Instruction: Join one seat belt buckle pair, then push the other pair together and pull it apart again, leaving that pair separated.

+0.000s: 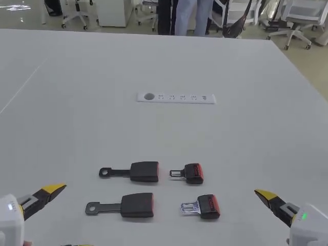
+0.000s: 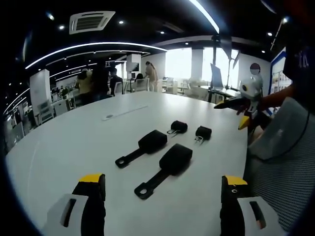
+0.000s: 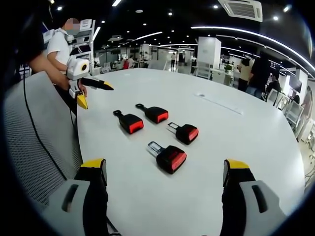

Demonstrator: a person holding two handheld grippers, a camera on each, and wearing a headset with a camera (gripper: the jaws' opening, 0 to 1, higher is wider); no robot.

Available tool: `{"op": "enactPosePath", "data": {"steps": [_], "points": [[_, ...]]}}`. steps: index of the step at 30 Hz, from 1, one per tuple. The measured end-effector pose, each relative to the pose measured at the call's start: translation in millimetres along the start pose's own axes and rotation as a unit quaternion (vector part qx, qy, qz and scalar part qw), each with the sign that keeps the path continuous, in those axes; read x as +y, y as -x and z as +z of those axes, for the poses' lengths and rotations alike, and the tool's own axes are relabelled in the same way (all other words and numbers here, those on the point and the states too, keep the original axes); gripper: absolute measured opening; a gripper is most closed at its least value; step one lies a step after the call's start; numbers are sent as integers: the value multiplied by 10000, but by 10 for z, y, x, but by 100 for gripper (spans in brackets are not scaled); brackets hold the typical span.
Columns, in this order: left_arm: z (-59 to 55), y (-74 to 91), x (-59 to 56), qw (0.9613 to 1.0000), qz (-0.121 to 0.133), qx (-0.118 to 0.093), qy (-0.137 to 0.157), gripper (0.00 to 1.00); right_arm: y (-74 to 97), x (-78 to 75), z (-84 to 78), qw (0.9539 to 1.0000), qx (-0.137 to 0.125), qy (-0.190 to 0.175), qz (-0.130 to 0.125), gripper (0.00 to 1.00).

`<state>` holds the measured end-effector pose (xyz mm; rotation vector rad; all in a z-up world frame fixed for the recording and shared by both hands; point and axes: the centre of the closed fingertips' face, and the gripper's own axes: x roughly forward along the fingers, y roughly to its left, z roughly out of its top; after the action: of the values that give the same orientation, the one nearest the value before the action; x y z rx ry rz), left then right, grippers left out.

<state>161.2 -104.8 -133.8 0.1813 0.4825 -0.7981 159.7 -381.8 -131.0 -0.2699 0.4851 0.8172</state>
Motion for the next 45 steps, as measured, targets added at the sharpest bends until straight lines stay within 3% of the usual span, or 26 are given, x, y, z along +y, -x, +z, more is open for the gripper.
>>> {"op": "enactPosePath", "data": {"steps": [12,21,31,45], "points": [[64,-80,-37,9997,-169,55,-182,98,-64,-66,-56,9996,158,157,174,96],[163,-164,-152,9983,-438,204,-336,91,-134,-102,-92,9977,340,427,403,89],[241,-371,-226,9955,-709,401,-480,84,-193,-152,-157,9937,554,724,651,79],[123,-661,-220,9872,-1025,873,-858,76,-324,-122,-212,9856,793,1064,1046,64]]}}
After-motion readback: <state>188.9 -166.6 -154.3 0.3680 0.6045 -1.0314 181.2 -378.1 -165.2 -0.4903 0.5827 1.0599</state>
